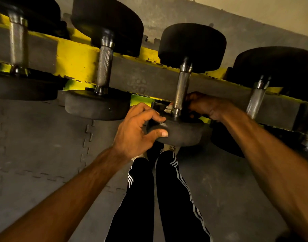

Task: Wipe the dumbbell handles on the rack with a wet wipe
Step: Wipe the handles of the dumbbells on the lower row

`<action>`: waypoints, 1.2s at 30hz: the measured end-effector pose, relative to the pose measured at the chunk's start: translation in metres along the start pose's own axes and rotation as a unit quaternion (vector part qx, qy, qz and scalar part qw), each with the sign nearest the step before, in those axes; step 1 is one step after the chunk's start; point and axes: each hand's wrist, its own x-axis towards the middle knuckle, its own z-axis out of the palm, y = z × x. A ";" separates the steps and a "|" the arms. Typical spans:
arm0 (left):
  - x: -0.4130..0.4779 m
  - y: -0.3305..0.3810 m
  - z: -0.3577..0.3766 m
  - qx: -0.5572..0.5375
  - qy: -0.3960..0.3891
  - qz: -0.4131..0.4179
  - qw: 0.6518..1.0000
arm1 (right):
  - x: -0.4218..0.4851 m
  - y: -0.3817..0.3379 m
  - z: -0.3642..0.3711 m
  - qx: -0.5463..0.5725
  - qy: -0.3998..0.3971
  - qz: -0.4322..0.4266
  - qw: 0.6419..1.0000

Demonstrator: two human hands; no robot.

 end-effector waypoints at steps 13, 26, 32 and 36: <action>0.000 -0.001 0.001 0.001 0.002 0.006 1.000 | -0.004 -0.004 -0.009 -0.035 -0.059 -0.003 0.998; 0.002 -0.001 0.000 -0.001 0.001 0.008 1.000 | -0.046 0.000 0.018 -0.059 0.227 -0.134 0.963; 0.001 -0.002 0.001 -0.006 0.008 0.012 1.000 | -0.031 -0.006 0.015 -0.004 0.387 -0.220 0.896; 0.001 -0.001 0.002 -0.005 0.016 0.013 1.000 | -0.040 0.005 0.019 -0.117 0.243 -0.191 0.944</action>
